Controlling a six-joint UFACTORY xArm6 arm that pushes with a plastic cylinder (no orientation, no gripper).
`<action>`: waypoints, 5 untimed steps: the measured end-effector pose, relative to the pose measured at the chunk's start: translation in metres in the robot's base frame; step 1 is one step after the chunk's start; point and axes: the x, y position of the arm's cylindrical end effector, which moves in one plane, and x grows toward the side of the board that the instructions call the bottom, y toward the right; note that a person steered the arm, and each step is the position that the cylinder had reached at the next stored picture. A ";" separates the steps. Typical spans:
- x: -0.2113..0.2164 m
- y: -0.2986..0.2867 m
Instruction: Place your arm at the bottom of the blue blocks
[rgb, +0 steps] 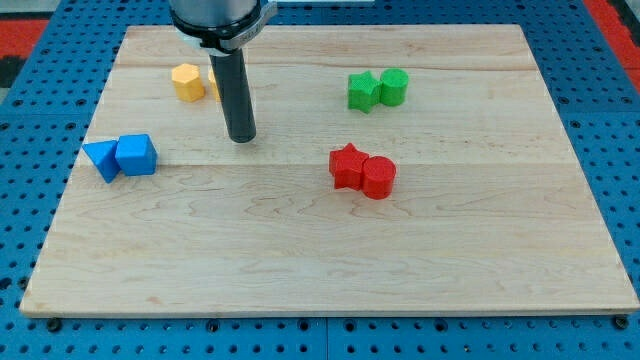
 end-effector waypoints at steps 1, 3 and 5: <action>0.001 0.000; 0.001 -0.001; 0.001 0.020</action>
